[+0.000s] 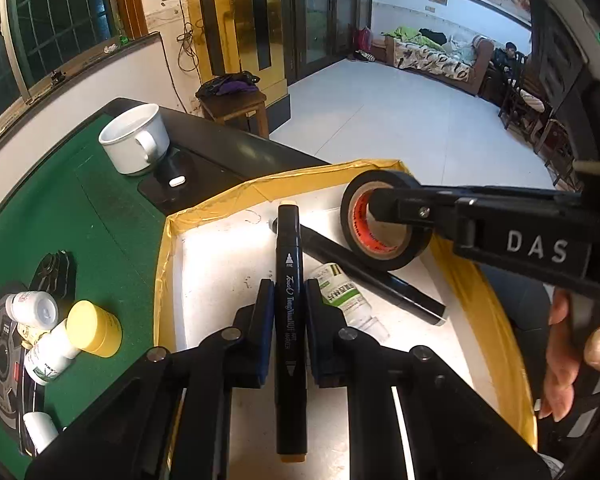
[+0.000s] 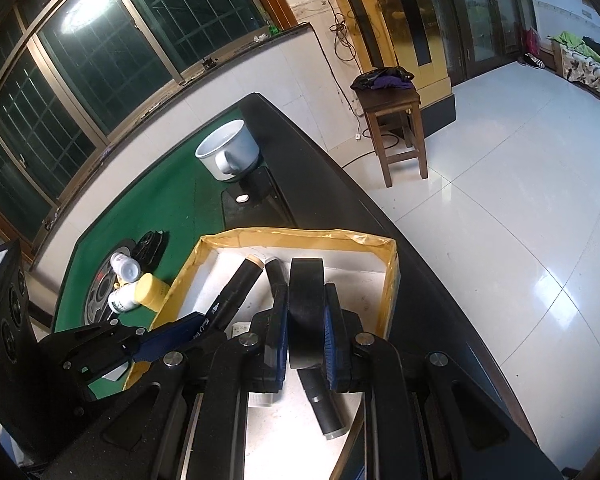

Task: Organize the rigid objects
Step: 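Carry the marker and tape roll over the white tray with both tools, then open the right tool to drop the tape while the left tool releases the marker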

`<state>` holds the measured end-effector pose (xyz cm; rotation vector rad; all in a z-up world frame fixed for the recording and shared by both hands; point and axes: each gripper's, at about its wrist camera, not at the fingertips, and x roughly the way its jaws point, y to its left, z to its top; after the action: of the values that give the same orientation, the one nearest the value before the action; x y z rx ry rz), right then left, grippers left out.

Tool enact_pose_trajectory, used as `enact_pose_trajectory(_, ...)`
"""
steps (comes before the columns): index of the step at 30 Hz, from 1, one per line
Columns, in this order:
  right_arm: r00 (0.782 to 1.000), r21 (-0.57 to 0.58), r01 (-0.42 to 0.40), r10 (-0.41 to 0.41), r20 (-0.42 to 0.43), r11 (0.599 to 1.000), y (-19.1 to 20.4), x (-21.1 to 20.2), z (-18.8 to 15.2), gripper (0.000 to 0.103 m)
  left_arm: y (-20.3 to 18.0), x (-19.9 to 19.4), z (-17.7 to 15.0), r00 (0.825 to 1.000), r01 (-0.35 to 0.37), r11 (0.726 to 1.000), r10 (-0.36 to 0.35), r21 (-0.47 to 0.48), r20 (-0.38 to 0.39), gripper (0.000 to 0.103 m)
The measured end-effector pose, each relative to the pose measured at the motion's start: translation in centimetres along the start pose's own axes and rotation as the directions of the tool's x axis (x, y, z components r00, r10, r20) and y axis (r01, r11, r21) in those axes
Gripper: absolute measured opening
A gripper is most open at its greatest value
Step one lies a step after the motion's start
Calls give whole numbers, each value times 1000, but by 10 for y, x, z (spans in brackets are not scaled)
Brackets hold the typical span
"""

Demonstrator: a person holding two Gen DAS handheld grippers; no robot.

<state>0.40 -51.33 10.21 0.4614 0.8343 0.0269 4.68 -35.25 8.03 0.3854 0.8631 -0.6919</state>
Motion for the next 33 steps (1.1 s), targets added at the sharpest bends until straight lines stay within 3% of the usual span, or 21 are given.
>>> enact_pose_trajectory(9,1000,-4,15,-15,-7,1000,-2,4,3,14,-1,1,1,1000,-24,1000,24,-6,3,12)
enact_pose_trajectory(22,998,2,55,-55,2,998,-6,0,5,15,3,6,3,1000,-2,999,2,-32,-9,13)
enact_pose_trajectory(26,995,-16,90,-89,34,996,-2,-10,6,23,1,2,6,1000,7,999,-8,-34,-13,13)
enact_pose_trajectory(33,996,-21,62,-60,69,998,9,-31,4,25,5,-27,6,998,45,998,-42,-52,53,13)
